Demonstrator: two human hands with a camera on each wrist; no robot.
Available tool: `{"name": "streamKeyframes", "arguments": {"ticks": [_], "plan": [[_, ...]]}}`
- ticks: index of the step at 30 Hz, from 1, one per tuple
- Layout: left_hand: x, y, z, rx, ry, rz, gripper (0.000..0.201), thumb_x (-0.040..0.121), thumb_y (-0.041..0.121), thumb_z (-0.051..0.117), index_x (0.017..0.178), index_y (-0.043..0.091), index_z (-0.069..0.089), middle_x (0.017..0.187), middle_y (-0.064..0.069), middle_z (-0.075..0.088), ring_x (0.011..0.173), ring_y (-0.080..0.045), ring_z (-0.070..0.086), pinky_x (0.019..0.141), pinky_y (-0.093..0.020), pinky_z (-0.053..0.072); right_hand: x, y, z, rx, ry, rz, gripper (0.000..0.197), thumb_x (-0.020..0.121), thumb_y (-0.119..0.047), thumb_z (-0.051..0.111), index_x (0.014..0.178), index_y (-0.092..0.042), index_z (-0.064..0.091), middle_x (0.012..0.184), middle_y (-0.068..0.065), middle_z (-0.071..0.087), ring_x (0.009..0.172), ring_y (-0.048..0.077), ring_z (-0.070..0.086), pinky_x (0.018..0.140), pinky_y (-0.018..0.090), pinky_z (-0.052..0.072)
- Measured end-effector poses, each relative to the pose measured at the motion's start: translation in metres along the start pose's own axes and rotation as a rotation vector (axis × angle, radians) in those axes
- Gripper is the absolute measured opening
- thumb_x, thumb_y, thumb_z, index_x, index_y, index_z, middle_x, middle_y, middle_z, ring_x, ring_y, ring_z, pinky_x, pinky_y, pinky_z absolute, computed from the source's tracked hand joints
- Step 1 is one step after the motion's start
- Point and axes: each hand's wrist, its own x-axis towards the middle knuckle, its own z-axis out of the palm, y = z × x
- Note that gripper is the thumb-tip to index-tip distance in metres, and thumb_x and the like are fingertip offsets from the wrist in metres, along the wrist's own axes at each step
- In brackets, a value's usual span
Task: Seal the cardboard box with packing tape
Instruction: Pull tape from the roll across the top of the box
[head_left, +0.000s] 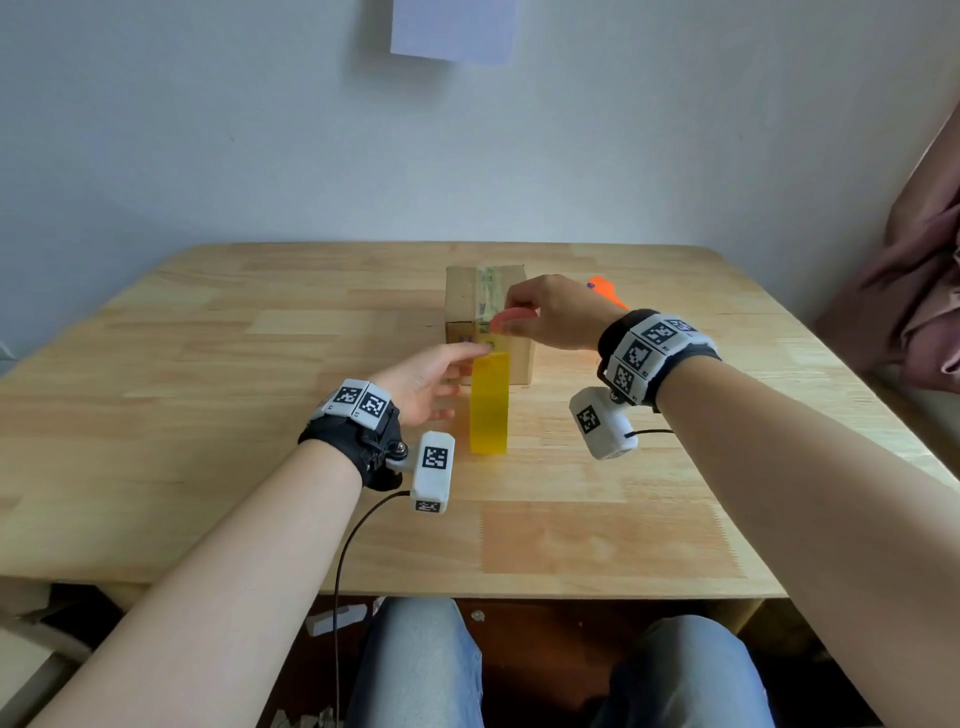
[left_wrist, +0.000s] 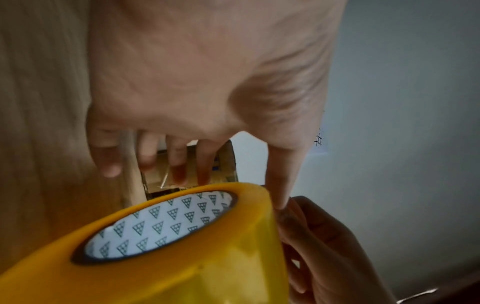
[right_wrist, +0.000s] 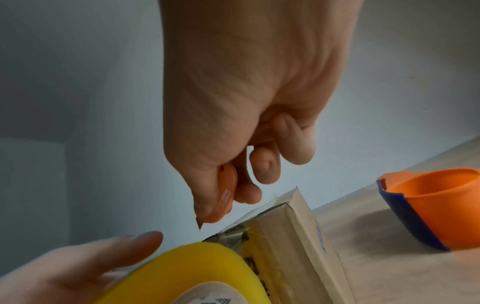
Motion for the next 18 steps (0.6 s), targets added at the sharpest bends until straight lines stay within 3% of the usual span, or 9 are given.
{"name": "streamKeyframes", "arguments": {"ticks": [3,6,9,12,15,18], "plan": [[0.003,-0.005,-0.003,-0.040,-0.034,0.068,0.070,0.063,0.052,0.087,0.124,0.022,0.070,0.132,-0.002,0.071,0.121,-0.020,0.057,0.090,-0.042,0.037,0.008,-0.003,0.001,-0.056,-0.077,-0.011,0.029,0.095,-0.041,0.064,0.088,-0.014,0.068,0.081,0.000,0.065,0.075,0.020,0.057,0.070,0.039,0.050],[0.007,-0.009,-0.005,-0.066,-0.031,0.133,0.084,0.067,0.049,0.089,0.138,0.013,0.065,0.140,-0.009,0.069,0.135,-0.029,0.057,0.091,-0.043,0.041,0.012,-0.008,0.000,-0.119,-0.113,-0.023,0.026,0.095,-0.043,0.062,0.087,-0.019,0.068,0.080,-0.007,0.063,0.077,0.019,0.060,0.075,0.043,0.053],[0.009,-0.013,-0.007,-0.072,-0.031,0.158,0.088,0.064,0.045,0.091,0.142,0.016,0.062,0.141,-0.013,0.068,0.139,-0.034,0.055,0.092,-0.044,0.046,0.014,-0.010,-0.001,-0.187,-0.122,-0.035,0.026,0.094,-0.046,0.060,0.090,-0.022,0.070,0.088,-0.006,0.067,0.085,0.021,0.063,0.078,0.044,0.056],[0.009,-0.014,-0.010,-0.067,-0.042,0.154,0.089,0.060,0.043,0.093,0.141,0.025,0.061,0.142,-0.013,0.066,0.135,-0.039,0.058,0.085,-0.044,0.051,0.015,-0.013,-0.001,-0.246,-0.125,-0.062,0.025,0.095,-0.046,0.058,0.091,-0.024,0.069,0.089,-0.005,0.067,0.086,0.022,0.064,0.072,0.038,0.053],[0.008,-0.014,-0.011,-0.055,-0.050,0.152,0.090,0.059,0.044,0.093,0.141,0.030,0.060,0.142,-0.011,0.066,0.134,-0.040,0.059,0.077,-0.040,0.055,0.017,-0.015,0.000,-0.297,-0.124,-0.096,0.023,0.096,-0.046,0.058,0.090,-0.026,0.067,0.088,-0.007,0.065,0.084,0.019,0.062,0.063,0.030,0.041],[0.009,-0.014,-0.011,-0.046,-0.060,0.149,0.093,0.059,0.045,0.093,0.143,0.031,0.057,0.143,-0.009,0.065,0.132,-0.039,0.060,0.076,-0.040,0.056,0.018,-0.018,0.001,-0.324,-0.142,-0.118,0.018,0.096,-0.047,0.059,0.085,-0.032,0.063,0.085,-0.009,0.062,0.083,0.017,0.060,0.061,0.029,0.037]]}}
